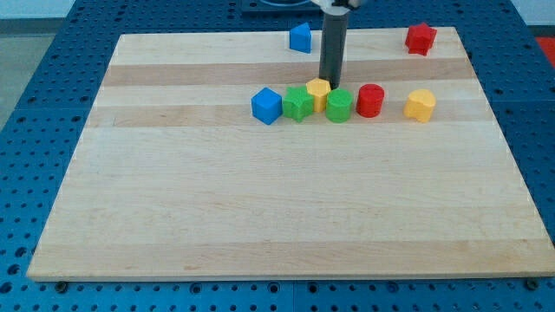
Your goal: Place the green circle parallel to the bottom of the red circle
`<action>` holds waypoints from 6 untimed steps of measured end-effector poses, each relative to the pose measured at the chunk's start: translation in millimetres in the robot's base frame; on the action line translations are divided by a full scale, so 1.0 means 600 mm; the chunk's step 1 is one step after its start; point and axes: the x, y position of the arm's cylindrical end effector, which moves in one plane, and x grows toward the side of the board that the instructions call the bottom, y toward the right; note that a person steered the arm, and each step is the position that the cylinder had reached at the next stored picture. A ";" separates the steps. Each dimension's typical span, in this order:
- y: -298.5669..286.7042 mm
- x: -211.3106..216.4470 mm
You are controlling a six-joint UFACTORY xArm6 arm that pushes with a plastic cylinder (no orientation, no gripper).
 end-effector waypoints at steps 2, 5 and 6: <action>-0.003 0.048; 0.056 0.100; 0.103 0.115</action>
